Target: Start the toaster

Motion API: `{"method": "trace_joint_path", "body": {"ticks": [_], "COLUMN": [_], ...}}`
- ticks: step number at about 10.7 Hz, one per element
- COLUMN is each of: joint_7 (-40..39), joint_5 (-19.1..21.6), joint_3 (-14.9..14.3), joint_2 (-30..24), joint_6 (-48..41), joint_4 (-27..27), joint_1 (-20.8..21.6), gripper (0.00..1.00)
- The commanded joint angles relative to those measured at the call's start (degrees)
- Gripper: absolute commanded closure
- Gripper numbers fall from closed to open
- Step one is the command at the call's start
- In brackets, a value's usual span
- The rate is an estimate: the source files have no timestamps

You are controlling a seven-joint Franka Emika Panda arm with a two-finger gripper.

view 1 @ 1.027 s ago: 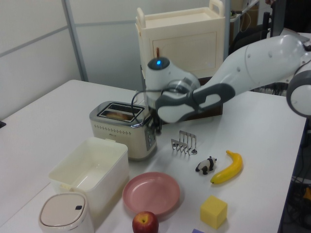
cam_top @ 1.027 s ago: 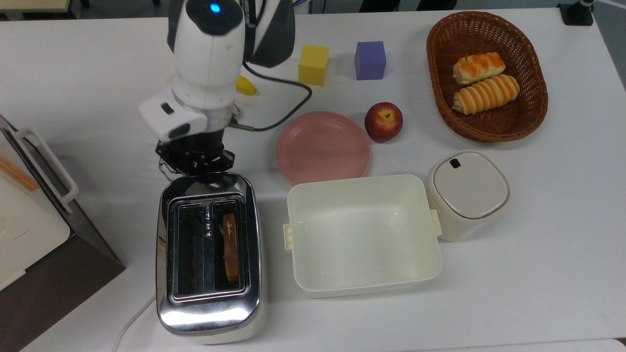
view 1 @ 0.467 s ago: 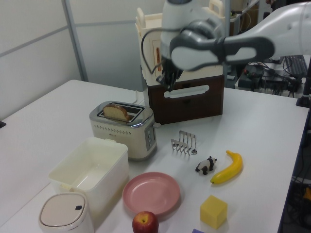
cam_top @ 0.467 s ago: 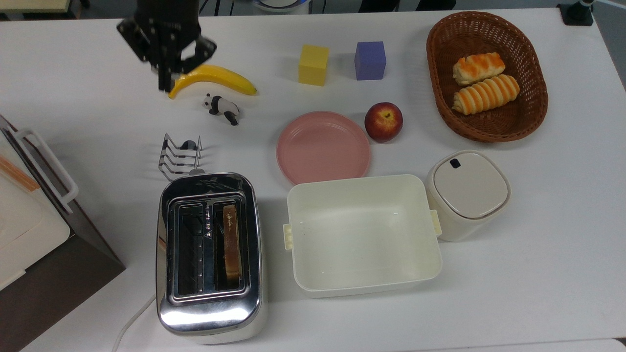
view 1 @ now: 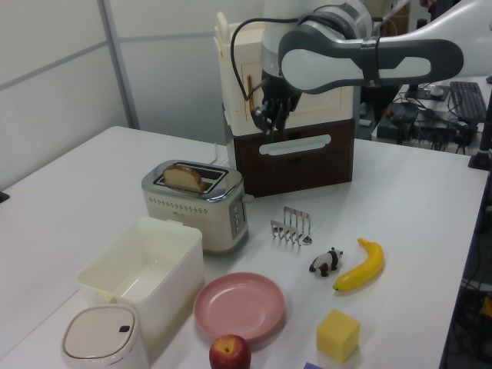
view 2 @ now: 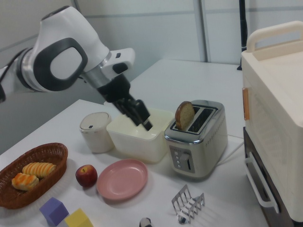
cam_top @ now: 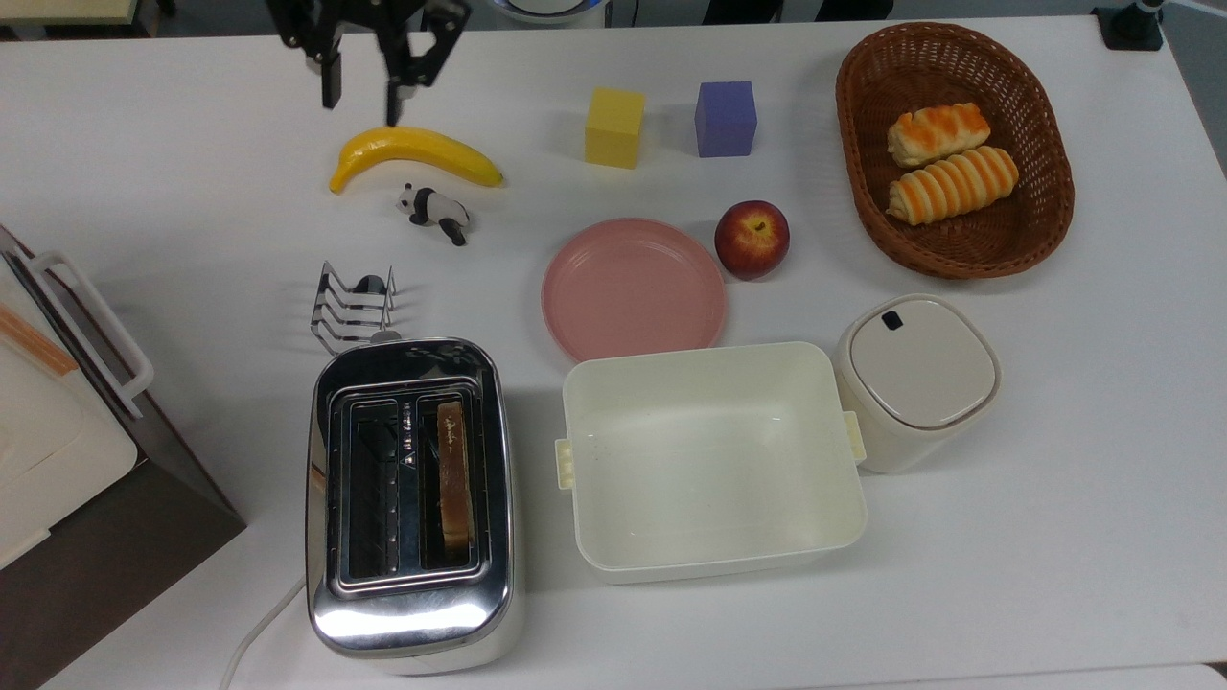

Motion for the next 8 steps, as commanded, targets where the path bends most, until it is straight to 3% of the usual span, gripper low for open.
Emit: {"method": "trace_joint_path", "body": {"ticks": [1, 4, 8], "joint_7": [0.9, 0.9, 0.8], "joint_5": [4.0, 6.4, 6.5], "joint_3": [-1.1, -1.1, -1.2], "joint_2": [-5.6, -7.5, -7.5], "joint_6": [-11.2, -17.5, -17.7], "joint_4": [-2.0, -2.0, -2.0], "joint_1": [2.9, 4.7, 4.7], "gripper": [0.00, 0.00, 0.00]}}
